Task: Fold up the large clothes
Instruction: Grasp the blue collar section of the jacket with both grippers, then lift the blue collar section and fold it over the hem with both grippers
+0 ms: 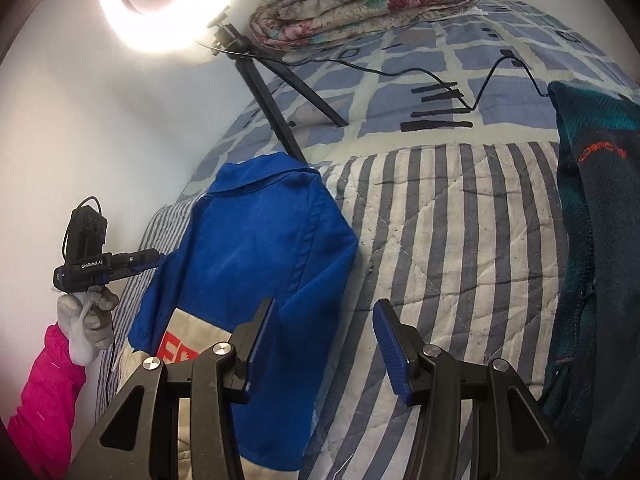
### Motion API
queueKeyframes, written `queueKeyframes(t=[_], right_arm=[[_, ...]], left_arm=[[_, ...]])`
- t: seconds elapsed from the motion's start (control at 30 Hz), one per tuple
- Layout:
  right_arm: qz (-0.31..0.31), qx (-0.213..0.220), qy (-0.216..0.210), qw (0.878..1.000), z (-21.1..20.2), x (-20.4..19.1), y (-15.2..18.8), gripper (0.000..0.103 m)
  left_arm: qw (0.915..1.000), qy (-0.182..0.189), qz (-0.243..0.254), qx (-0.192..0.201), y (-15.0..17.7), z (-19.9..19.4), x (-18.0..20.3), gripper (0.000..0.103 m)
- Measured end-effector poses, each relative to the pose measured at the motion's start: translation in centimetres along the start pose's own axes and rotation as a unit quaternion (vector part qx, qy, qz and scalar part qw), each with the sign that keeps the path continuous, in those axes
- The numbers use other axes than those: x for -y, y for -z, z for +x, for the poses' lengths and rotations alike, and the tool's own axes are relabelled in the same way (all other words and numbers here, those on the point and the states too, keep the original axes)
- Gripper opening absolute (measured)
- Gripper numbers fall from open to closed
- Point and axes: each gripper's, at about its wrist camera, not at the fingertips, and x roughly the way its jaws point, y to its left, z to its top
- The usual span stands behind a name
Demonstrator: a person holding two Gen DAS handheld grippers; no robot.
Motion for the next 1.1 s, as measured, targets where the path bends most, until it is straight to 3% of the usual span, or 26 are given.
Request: queueKeyframes(t=[0.27, 0.53, 0.57, 0.67, 0.7, 0.8, 0.9, 1.1], right_arm=[[0.007, 0.000, -0.022, 1.000, 2.6, 1.1, -1.4, 0.052], [-0.003, -0.003, -0.037, 0.999, 4.9, -0.1, -2.4, 0.041], [-0.008, -0.004, -0.031, 0.999, 5.1, -0.5, -2.5, 0.038], [-0.027, -0.003, 0.003, 1.000, 5.2, -1.7, -2.2, 0.016], [-0.033, -0.001, 0.011, 0.999, 5.2, -1.9, -2.1, 0.008], [-0.051, 0.012, 0.032, 0.998, 4.6, -3.0, -2.0, 0.002], [-0.057, 0.027, 0.055, 0.997, 3.6, -3.8, -1.9, 0.001], [-0.058, 0.067, 0.059, 0.994, 0.3, -5.8, -2.1, 0.000]], left_arm=[[0.9994, 0.032, 0.007, -0.002, -1.5, 1.9, -0.6, 0.044], [0.9987, 0.039, 0.032, -0.003, -2.3, 3.2, 0.7, 0.044], [0.9987, 0.033, 0.037, -0.001, -2.3, 3.3, 1.1, 0.041], [0.9987, 0.011, 0.049, 0.002, -2.1, 3.8, 2.1, 0.010], [0.9984, 0.004, 0.057, 0.005, -1.9, 3.8, 2.5, 0.009], [0.9955, -0.024, 0.088, 0.024, -1.3, 3.4, 4.0, 0.005], [0.9947, -0.018, 0.091, 0.044, -0.9, 2.2, 5.0, 0.004], [0.9909, -0.012, 0.112, 0.073, 0.4, -1.4, 7.5, 0.002]])
